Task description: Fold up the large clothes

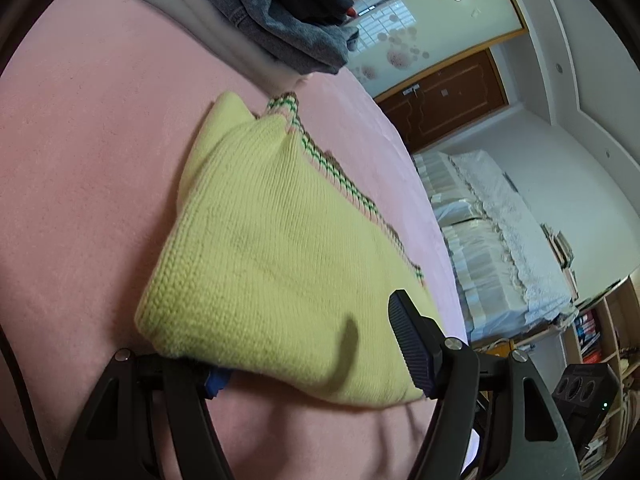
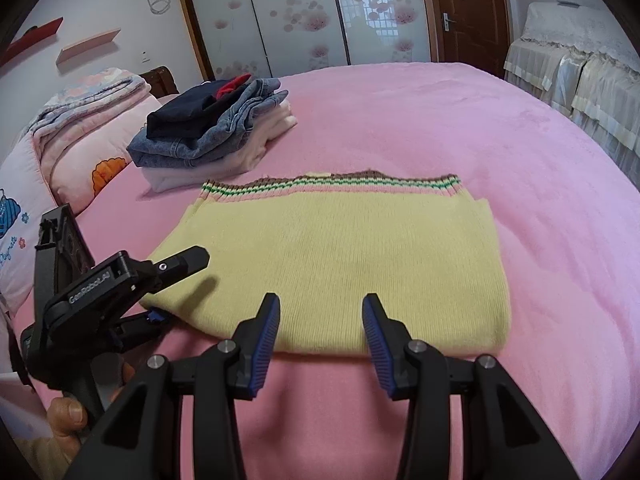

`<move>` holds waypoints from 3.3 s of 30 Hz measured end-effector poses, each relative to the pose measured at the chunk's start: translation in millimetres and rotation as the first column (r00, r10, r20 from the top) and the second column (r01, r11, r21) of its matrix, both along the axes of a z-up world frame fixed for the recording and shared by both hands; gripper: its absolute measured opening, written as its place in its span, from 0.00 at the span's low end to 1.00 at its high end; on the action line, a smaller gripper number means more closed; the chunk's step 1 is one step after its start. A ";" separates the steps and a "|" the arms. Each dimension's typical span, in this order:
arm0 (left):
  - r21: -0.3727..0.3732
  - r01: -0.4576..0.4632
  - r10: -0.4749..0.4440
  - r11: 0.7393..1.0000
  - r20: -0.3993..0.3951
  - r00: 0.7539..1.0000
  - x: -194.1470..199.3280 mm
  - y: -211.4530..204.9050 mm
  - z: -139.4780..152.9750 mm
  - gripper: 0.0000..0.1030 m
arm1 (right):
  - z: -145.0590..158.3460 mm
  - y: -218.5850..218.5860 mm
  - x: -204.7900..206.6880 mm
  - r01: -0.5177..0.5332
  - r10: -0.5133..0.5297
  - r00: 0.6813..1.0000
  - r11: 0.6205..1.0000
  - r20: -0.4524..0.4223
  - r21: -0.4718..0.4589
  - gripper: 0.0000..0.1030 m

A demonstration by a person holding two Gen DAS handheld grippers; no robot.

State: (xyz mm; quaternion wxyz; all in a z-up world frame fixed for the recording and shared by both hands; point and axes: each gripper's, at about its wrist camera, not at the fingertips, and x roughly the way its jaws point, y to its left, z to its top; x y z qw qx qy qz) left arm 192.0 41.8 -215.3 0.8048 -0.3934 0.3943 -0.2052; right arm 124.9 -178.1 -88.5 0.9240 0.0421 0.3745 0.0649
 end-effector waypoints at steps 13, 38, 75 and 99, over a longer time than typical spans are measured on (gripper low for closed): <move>0.175 -0.118 0.109 0.977 0.060 0.992 -1.7 -4.7 39.1 0.14 | -37.2 31.7 51.3 -0.062 0.060 0.993 0.998 -0.097 -0.021 0.08; 0.730 0.328 -0.586 0.600 0.122 0.801 -22.8 -228.7 96.4 0.09 | -30.3 -118.4 -22.7 0.111 -0.049 0.984 0.922 -0.171 0.371 0.08; 0.523 0.223 -0.232 0.822 -0.049 0.971 32.8 -110.9 83.2 0.62 | -6.2 -107.9 27.7 0.089 -0.019 0.968 0.958 -0.250 0.274 0.41; 0.570 0.326 -0.336 0.754 -0.091 0.937 43.9 -160.7 68.6 0.64 | -19.2 -135.0 9.5 0.137 -0.073 0.966 0.958 -0.246 0.253 0.13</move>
